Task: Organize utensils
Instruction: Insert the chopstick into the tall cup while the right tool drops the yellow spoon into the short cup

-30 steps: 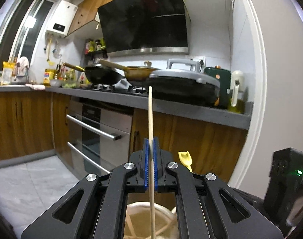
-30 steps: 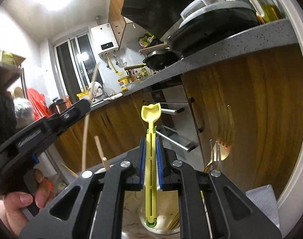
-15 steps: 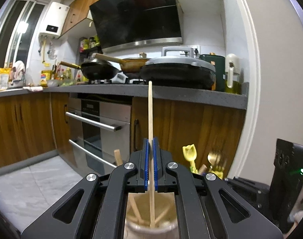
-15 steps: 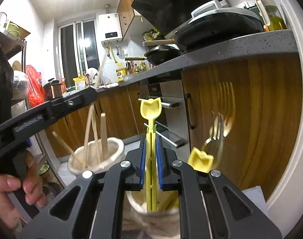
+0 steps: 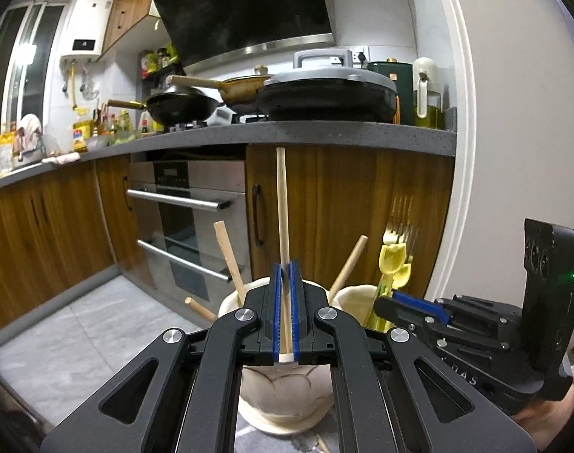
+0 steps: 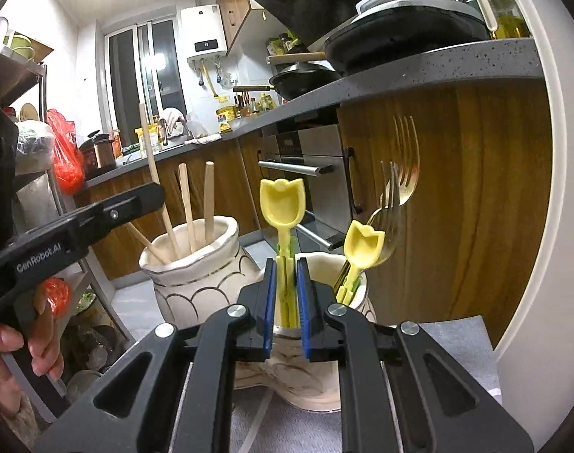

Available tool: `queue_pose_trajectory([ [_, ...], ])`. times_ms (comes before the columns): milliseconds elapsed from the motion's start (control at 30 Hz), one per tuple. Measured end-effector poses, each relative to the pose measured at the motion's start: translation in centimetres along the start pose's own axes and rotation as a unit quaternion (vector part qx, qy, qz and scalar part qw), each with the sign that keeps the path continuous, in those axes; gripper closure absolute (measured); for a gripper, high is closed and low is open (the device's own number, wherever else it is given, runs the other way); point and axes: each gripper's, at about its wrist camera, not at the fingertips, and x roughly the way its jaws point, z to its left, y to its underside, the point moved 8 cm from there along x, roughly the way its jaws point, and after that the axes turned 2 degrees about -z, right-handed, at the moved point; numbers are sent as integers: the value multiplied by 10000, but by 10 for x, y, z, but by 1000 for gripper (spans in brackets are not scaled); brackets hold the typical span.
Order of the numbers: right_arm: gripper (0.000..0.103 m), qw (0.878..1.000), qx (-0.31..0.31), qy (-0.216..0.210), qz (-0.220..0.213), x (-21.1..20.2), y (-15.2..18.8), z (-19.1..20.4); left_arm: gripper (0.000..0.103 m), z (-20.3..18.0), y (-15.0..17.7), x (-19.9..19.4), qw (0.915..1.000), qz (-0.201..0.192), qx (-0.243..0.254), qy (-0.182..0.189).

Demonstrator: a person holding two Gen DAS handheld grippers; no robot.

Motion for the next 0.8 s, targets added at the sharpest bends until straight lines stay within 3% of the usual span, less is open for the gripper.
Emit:
queue_pose_trajectory([
  [67, 89, 10000, 16, 9, -21, -5, -3, 0, 94, -2, -1, -3, 10000, 7, 61, -25],
  [133, 77, 10000, 29, -3, -92, -12, -6, 0, 89, -5, -3, -9, 9999, -28, 126, -55],
  [233, 75, 9998, -20, 71, -161, -26, -8, 0, 78, -6, -6, -23, 9999, -120, 92, -54],
  [467, 48, 9998, -144, 109, -117, -64, -2, 1, 46, -12, -10, -60, 9993, -271, 255, -79],
  [667, 28, 9994, -186, 147, 245, -82, 19, -2, 23, -8, 8, -83, 9998, -81, 101, -159],
  [800, 17, 9983, -266, 156, 491, -89, 35, -2, 14, 1, 28, -90, 9994, 194, -47, -287],
])
